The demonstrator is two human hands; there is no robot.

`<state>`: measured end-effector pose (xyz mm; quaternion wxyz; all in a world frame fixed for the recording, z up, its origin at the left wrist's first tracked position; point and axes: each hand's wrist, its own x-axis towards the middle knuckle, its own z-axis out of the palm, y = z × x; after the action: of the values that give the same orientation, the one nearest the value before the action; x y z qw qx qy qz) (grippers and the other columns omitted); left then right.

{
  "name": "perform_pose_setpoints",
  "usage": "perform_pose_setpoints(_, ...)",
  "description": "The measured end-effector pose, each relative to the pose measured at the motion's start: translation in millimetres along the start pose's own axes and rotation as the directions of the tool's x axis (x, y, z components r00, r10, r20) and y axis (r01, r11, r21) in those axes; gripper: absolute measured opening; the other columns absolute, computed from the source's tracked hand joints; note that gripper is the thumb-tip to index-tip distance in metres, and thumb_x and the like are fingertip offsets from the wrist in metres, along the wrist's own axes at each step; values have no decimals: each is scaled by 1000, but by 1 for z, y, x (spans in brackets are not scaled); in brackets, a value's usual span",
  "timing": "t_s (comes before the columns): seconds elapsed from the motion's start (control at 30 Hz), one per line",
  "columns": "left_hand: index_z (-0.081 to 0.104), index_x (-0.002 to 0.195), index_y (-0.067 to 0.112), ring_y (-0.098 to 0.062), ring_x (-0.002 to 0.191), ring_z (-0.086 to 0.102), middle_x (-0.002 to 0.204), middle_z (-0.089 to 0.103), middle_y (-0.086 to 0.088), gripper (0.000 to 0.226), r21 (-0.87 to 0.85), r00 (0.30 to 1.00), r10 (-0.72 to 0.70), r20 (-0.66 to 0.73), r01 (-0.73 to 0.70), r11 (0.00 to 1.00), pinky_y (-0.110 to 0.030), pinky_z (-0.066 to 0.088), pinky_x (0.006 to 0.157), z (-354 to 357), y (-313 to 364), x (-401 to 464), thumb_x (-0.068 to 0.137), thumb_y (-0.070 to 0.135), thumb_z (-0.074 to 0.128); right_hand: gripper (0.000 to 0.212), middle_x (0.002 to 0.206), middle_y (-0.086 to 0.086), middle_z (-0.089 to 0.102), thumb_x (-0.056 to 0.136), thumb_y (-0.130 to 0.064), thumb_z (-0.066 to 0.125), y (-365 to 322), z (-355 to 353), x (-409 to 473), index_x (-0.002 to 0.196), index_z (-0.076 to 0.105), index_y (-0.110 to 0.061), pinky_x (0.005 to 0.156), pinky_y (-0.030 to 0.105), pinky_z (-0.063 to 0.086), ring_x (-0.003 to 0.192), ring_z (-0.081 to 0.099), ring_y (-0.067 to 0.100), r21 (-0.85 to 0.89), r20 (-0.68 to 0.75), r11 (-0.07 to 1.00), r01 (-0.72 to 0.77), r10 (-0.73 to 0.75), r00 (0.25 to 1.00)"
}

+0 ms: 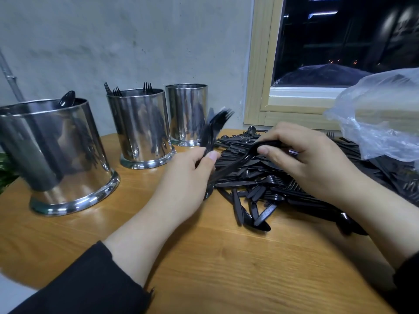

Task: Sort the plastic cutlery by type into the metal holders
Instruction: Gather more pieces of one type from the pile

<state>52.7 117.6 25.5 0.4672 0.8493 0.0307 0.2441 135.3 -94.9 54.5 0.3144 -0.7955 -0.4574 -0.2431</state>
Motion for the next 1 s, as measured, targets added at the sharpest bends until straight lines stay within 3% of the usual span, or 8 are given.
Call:
perform_pose_setpoints(0.13, 73, 99, 31, -26, 57, 66, 66, 71, -10, 25, -163, 976, -51, 212, 86, 983, -34, 59, 64, 2, 7, -7, 106, 38, 50, 4, 89, -12, 70, 92, -34, 68, -9, 6, -1, 95, 68, -36, 73, 27, 49, 81, 65, 11, 147, -68, 985, -93, 104, 992)
perform_pose_setpoints(0.33, 69, 87, 15, -14, 48, 38, 56, 58, 6, 39, -346, 947, -62, 314, 175, 922, -22, 33, 44, 2, 13, -11, 107, 40, 46, 7, 89, -2, 75, 88, -30, 75, -13, 14, 1, 93, 71, -27, 85, 48, 55, 86, 70, 21, 360, -121, 911, -203, 261, 958)
perform_pose_setpoints(0.43, 76, 95, 19, -16, 49, 38, 72, 60, -9, 49, -328, 938, -45, 344, 165, 930, -24, 32, 45, 3, 13, -10, 102, 55, 44, 7, 89, 2, 75, 89, -28, 75, -14, 15, 1, 93, 71, -24, 85, 50, 54, 86, 69, 25, 394, -116, 893, -216, 282, 952)
perform_pose_setpoints(0.53, 76, 99, 19, -16, 49, 40, 72, 61, -3, 54, -307, 925, -35, 379, 161, 938, -25, 32, 46, 3, 14, -11, 90, 64, 48, 9, 86, 0, 74, 89, -30, 76, -17, 16, 2, 89, 70, -24, 82, 45, 55, 82, 67, 22, 394, -126, 891, -228, 298, 946)
perform_pose_setpoints(0.7, 68, 91, 14, -13, 47, 41, 73, 64, 5, 32, -251, 926, -23, 376, 126, 960, -22, 34, 44, 5, 13, -12, 103, 39, 53, 16, 73, -8, 66, 84, -33, 79, -21, 18, 3, 80, 64, -29, 65, 15, 45, 67, 56, 2, 370, -170, 895, -251, 331, 928)
perform_pose_setpoints(0.8, 60, 85, 14, -12, 47, 38, 77, 66, 1, 37, -307, 923, -46, 382, 174, 936, -22, 32, 43, 4, 14, -12, 104, 44, 47, 13, 75, -4, 69, 90, -34, 72, -21, 17, 3, 84, 66, -24, 63, 17, 46, 65, 58, 2, 423, -175, 865, -271, 372, 912)
perform_pose_setpoints(0.9, 51, 84, 14, -11, 46, 33, 78, 63, -3, 38, -392, 924, -76, 374, 232, 890, -21, 28, 41, 2, 15, -11, 102, 47, 48, 19, 68, -2, 65, 99, -36, 60, -15, 15, 4, 85, 62, -22, 64, 29, 48, 60, 55, 7, 396, -206, 850, -346, 450, 869)
perform_pose_setpoints(1.0, 55, 81, 22, -11, 45, 30, 75, 60, -4, 32, -426, 937, -101, 334, 246, 871, -21, 24, 40, 1, 16, -11, 99, 48, 55, 24, 64, -5, 60, 101, -38, 56, -4, 13, 3, 85, 61, -21, 58, 23, 43, 55, 51, 6, 315, -149, 850, -422, 483, 863)
